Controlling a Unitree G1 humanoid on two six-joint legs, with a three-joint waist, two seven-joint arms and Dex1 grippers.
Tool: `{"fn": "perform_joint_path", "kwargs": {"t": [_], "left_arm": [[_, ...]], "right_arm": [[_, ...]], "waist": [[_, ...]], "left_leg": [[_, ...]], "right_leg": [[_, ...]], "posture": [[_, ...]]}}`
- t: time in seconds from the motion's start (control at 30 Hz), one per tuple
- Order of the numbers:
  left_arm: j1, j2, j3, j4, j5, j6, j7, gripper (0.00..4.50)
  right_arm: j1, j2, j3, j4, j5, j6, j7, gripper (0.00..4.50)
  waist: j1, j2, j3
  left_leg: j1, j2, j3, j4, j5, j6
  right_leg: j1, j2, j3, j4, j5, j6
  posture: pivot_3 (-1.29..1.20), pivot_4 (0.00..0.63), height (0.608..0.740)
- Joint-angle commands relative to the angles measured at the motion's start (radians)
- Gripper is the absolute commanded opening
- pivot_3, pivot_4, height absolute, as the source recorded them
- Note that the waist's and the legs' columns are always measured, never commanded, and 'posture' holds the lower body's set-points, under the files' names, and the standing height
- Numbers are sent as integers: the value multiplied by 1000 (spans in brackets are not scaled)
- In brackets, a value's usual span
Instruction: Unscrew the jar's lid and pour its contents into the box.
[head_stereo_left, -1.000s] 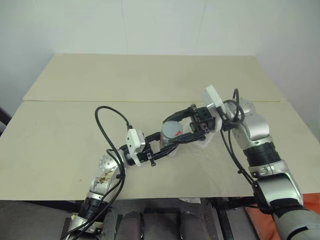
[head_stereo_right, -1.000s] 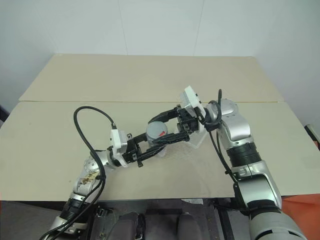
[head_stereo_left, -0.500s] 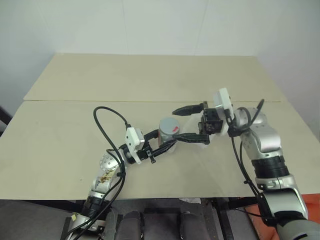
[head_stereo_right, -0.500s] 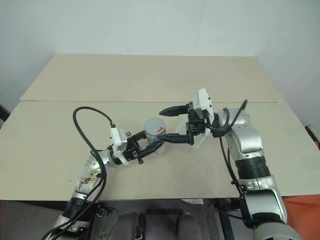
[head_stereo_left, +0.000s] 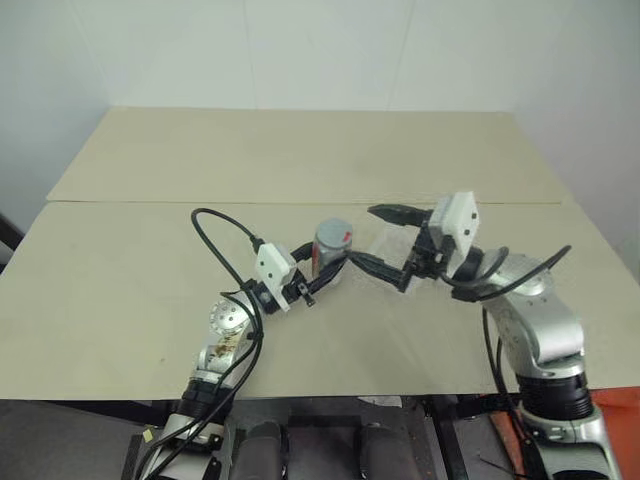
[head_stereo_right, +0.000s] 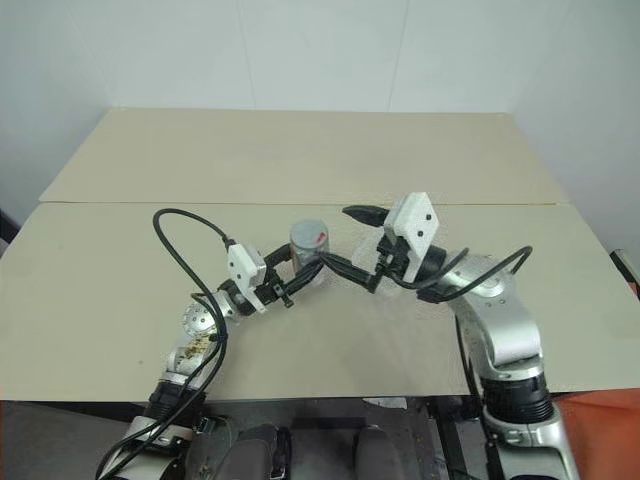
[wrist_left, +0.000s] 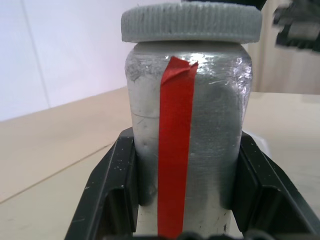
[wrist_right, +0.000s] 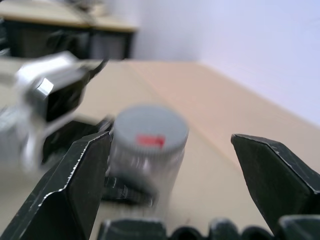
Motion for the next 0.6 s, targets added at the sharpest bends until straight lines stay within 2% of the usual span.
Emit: {"fn": "perform_joint_path", "kwargs": {"t": [0.03, 0.2, 0.37, 0.6], "left_arm": [[-28, -18, 5, -1, 20, -41, 39, 1974], [-45, -22, 2, 23, 37, -57, 53, 1974], [-60, -23, 8, 38, 30, -66, 52, 1974], [-56, -23, 6, 32, 31, -67, 53, 1974]], "right_arm": [[13, 54, 56, -145, -63, 76, -171, 4474], [21, 137, 112, -216, -95, 161, -303, 4474], [8, 214, 136, -166, -149, 201, -424, 4474], [18, 244, 175, -126, -193, 162, -447, 4474]], "waist": [[1, 0, 0], [0, 0, 0], [0, 0, 0], [-8, 0, 0]], "left_leg": [[0, 0, 0, 0, 0, 0], [0, 0, 0, 0, 0, 0], [0, 0, 0, 0, 0, 0], [0, 0, 0, 0, 0, 0]], "right_leg": [[0, 0, 0, 0, 0, 0], [0, 0, 0, 0, 0, 0], [0, 0, -1, 0, 0, 0], [0, 1, -1, 0, 0, 0]], "posture": [[0, 150, 740], [0, 150, 740], [0, 150, 740], [0, 150, 740]]}}
